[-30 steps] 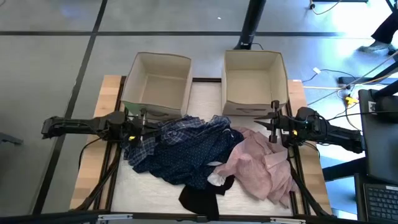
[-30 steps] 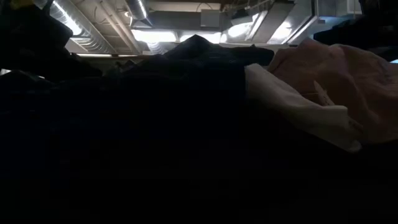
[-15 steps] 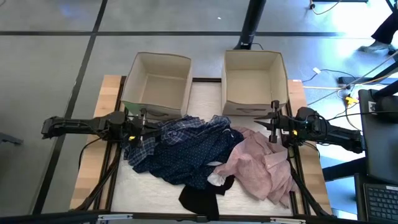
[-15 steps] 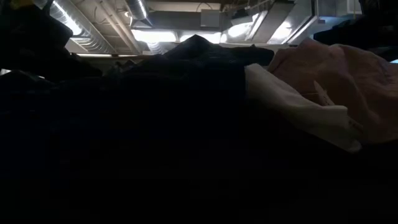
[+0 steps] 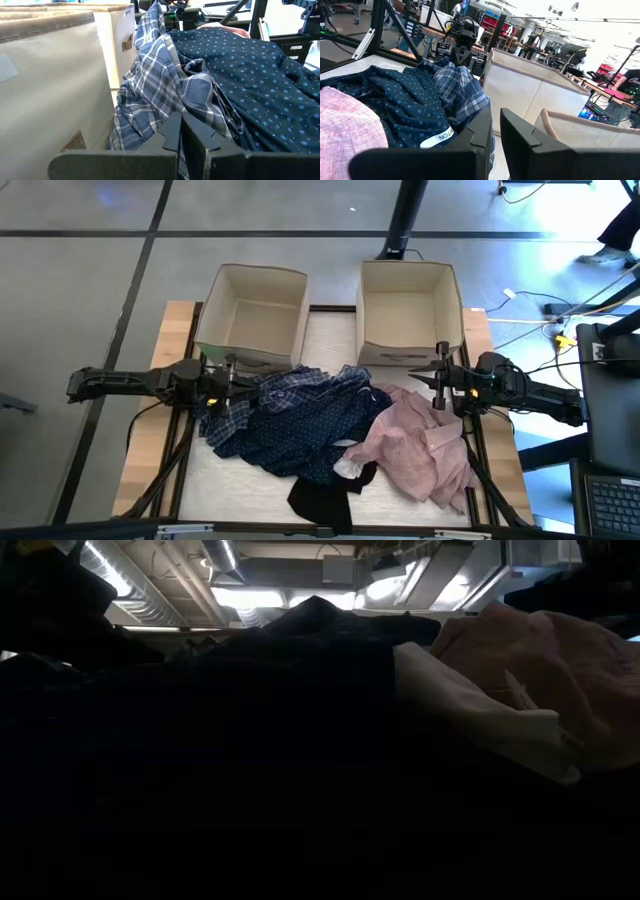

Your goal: Sort clothes

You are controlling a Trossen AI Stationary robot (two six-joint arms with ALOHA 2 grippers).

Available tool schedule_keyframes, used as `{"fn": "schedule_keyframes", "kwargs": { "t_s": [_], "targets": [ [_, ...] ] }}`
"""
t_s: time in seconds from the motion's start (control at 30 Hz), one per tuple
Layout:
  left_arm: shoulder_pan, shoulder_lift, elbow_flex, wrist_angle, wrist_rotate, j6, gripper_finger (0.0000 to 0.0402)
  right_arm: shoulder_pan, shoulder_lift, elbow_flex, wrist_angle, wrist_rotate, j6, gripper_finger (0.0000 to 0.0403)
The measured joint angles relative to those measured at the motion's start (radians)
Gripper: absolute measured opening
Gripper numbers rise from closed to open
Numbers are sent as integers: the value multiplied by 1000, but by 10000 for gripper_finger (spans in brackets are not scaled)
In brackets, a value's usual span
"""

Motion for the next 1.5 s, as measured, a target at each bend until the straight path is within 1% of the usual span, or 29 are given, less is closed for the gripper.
{"fn": "schedule_keyframes", "kwargs": {
  "t_s": [1.0, 1.03, 1.1, 1.13, 1.2, 1.3, 1.43, 1.5],
  "targets": [
    [0, 0, 0, 0, 0, 5, 5, 0, 0, 0, 0, 0, 0, 44],
    [1, 0, 0, 1, -2, 57, 5, 0, 0, 0, 0, 0, 0, 44],
    [3, 0, 0, 5, -32, 269, 5, 0, 0, 0, 0, 0, 0, 44],
    [3, 0, -1, 15, -67, 355, 5, 0, 0, 0, 0, 0, 0, 44],
    [3, 0, -1, 54, -107, 420, 5, 0, 0, 0, 0, 0, 0, 44],
    [3, -1, -1, 90, -113, 389, 5, 0, 0, 0, 0, 0, 0, 44],
    [3, -1, -1, 97, -120, 324, 5, 0, 0, 0, 0, 0, 0, 44],
    [0, -1, -1, 101, -119, 203, 5, 0, 0, 0, 2, 0, -2, 44]
  ]
}}
